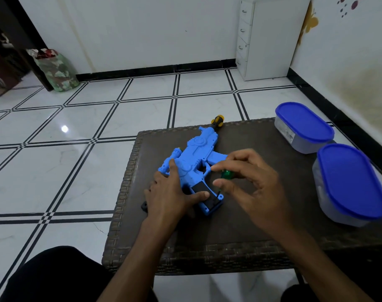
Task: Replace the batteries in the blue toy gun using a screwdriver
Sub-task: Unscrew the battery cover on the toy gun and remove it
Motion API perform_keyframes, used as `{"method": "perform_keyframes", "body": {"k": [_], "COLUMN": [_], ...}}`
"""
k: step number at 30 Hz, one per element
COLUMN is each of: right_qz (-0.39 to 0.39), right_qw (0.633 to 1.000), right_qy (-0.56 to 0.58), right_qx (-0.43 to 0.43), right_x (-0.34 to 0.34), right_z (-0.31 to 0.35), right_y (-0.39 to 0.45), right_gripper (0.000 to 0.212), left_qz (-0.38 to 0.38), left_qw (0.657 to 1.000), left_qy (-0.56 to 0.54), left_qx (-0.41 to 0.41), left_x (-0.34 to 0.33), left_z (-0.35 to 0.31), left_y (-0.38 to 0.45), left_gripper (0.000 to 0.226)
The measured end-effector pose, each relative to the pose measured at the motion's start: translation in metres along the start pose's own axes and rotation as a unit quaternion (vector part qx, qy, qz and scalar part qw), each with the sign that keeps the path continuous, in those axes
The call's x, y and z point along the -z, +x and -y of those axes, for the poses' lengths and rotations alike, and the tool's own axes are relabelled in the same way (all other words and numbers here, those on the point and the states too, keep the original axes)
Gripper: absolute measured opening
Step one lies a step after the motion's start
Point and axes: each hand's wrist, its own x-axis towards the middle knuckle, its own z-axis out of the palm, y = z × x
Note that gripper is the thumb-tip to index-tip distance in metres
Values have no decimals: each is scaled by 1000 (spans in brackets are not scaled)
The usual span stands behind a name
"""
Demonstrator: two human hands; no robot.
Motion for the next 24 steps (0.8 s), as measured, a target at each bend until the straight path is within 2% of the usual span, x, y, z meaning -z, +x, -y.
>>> {"method": "perform_keyframes", "body": {"k": [3,7,12,17,24], "right_qz": [-19,-11,0,-52,-54], "right_qw": [1000,997,998,998,995], "right_qy": [-10,57,46,-18,56], "right_qx": [6,-47,-34,-12,-67], "right_x": [1,5,7,8,9], "right_z": [0,4,3,2,3], "right_y": [-1,-6,-10,-8,-11], "right_gripper": [19,39,30,19,36], "left_qz": [-13,-34,-35,-32,-27], "left_qw": [1000,999,998,999,999], "left_qy": [9,33,43,42,40], "left_qx": [-3,-7,-7,-8,-7], "left_x": [1,4,5,6,7], "left_z": [-4,-9,-12,-12,-12], "left_y": [-4,-6,-5,-6,-6], "left_gripper": [125,124,124,124,124]}}
